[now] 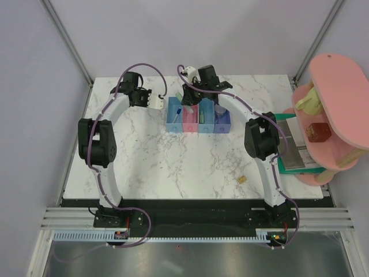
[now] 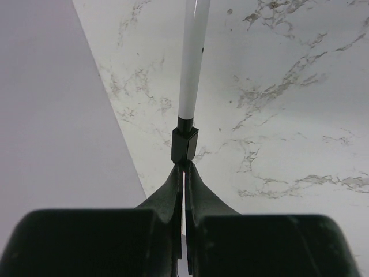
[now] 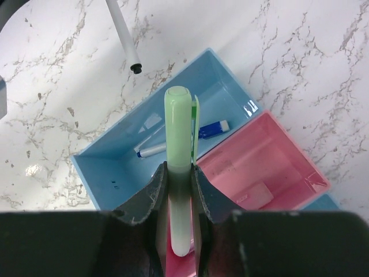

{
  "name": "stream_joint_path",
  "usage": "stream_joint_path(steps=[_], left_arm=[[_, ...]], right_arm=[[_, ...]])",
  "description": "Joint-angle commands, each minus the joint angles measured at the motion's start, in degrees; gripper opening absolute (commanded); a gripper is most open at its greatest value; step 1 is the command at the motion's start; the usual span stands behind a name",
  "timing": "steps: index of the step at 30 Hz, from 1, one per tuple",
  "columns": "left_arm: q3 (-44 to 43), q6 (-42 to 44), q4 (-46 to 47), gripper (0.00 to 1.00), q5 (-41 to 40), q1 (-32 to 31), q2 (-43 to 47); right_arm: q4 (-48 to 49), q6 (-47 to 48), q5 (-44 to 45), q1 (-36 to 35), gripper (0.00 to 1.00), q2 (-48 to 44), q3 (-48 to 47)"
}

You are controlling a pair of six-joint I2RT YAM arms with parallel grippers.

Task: Sort the stationery into containers
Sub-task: Pick up the pen from the center of the board, then place the stationery in the storage box.

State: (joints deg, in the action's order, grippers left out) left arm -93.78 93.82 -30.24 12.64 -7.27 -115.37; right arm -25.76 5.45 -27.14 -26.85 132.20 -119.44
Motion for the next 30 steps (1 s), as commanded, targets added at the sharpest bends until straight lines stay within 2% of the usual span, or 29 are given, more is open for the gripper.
stream_joint_path(steps=[1, 8, 15, 26, 30], left_arm=[[1.9, 6.0, 2.7, 0.02, 2.8, -0.1, 5.4], [7.6, 12.8, 9.0, 0.02, 6.9, -0.2, 10.7], [11.2, 15.9, 14.7, 0.02, 9.9, -0.2, 13.1], [15.7, 26.1, 19.5, 0.02, 16.1, -0.9, 14.6], [15.5, 28.0, 20.8, 0.02, 19.3, -2.2, 13.9]], right_arm=[[5.3, -3.1, -1.6, -0.4, 0.07, 1.0, -2.3], [6.9, -5.0, 0.1, -0.4, 0.06, 2.4, -2.6], [8.0, -5.3, 1.6, -0.3, 0.06, 3.6, -1.9], [17.4, -9.7, 7.1, 0.3, 0.08, -0.5, 10.3], [18.8, -9.9, 8.9, 0.3, 0.12, -2.5, 14.0]])
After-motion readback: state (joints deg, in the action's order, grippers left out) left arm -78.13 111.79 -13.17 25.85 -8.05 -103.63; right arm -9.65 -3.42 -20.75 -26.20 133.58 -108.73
